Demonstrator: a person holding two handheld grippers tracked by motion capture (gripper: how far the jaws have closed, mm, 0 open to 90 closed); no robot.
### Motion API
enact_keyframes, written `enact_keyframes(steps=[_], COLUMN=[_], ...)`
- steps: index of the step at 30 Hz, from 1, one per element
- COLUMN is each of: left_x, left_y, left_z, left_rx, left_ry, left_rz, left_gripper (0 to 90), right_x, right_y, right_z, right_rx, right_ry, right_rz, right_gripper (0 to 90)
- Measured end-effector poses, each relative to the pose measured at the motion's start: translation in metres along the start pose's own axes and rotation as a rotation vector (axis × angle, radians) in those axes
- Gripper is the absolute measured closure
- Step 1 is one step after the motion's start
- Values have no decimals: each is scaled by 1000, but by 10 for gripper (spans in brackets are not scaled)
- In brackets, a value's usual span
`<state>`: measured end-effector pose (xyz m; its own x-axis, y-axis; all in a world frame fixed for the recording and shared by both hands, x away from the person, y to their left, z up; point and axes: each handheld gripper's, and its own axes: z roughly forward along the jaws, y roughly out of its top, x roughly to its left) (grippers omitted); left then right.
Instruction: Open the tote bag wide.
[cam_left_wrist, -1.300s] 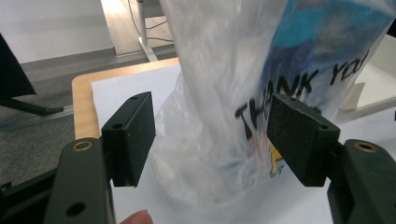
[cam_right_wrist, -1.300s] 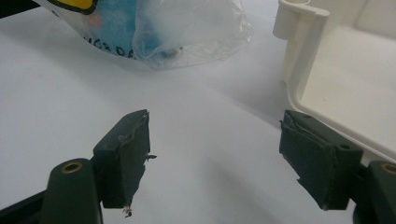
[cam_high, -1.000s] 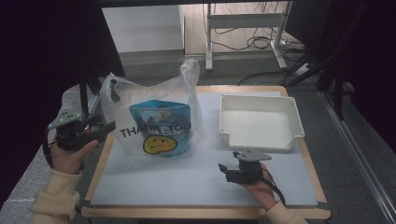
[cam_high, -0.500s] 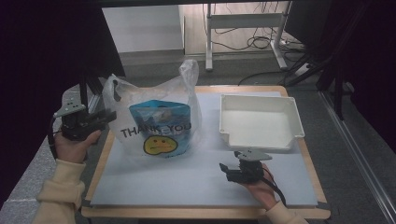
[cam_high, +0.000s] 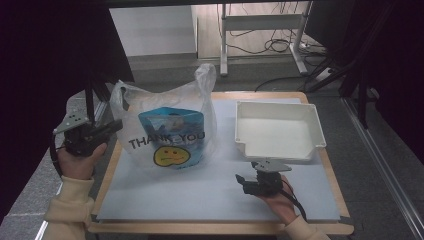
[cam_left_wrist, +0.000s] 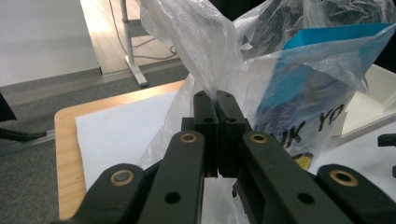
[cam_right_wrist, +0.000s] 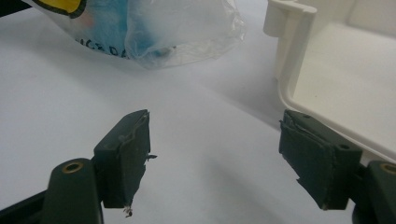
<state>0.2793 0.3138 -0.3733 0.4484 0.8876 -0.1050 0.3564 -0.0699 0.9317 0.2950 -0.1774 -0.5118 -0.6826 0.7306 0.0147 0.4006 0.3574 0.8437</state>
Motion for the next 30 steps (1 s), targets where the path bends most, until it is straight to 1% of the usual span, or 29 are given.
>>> enact_keyframes(steps=[5,8,11,14,17,20,23,27,30], left_x=[0,-1,-2,-2,0,1,2,2,3], left_y=[-4,-6,-7,-6,-7,-8,-9,-9,-9], left_z=[-6,-6,-6,-4,-4,-5,-5,-4,-4], left_rx=[-34,-37,-48,-40,-39,-39,-37,-35,-36], left_ry=[-6,-7,-13,-7,-13,-17,-20,-27,-30], left_rz=[-10,2,4,12,16,10,12,12,8], left_gripper=[894,895,895,896,896,897,898,898,898], right_x=[1,2,2,2,1,0,0,0,1], right_y=[2,4,7,12,16,18,19,26,32], right_z=[0,-1,-1,-2,-3,-3,-3,-3,-5], right_rx=[-2,-9,-17,-27,-37,-37,-36,-48,-60], right_ry=[-11,-16,-19,-17,-19,-19,-22,-23,-26], right_rz=[-12,-19,-23,-25,-27,-29,-28,-23,-35], right_gripper=[255,255,256,257,257,259,261,270,274])
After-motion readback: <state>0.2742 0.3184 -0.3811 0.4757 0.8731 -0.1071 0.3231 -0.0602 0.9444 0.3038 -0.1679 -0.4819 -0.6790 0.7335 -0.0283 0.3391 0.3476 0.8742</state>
